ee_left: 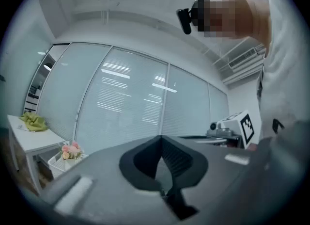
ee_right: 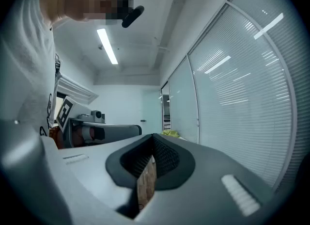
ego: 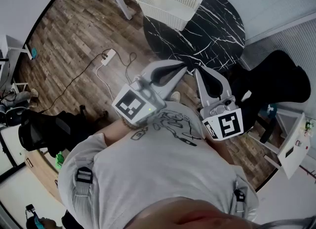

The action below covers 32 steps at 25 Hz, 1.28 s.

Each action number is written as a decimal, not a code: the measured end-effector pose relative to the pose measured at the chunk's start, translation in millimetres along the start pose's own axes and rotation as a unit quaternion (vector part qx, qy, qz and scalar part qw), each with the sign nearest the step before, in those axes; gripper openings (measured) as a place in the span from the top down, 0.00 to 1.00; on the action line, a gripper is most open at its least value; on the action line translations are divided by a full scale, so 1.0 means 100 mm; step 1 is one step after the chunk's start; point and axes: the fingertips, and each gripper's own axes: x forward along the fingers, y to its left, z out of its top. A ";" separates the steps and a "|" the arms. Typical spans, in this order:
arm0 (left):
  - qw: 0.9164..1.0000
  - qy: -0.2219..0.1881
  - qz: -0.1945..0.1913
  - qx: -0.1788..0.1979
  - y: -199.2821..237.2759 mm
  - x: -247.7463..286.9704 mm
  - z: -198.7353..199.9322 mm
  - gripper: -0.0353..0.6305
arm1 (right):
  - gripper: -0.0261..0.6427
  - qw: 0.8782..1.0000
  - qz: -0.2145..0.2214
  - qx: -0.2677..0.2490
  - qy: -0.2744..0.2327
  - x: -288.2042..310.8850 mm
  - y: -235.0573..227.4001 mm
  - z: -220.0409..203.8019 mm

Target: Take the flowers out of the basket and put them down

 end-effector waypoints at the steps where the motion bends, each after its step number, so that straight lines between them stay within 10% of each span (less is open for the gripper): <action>1: 1.000 0.000 0.000 0.000 0.00 0.00 0.00 0.94 | 0.95 1.000 0.000 0.001 -0.001 0.00 0.00 0.00; 32: 0.999 0.011 0.041 -0.006 -0.17 0.35 -0.23 0.94 | 0.95 0.999 0.037 0.021 -0.008 -0.28 -0.30 -0.14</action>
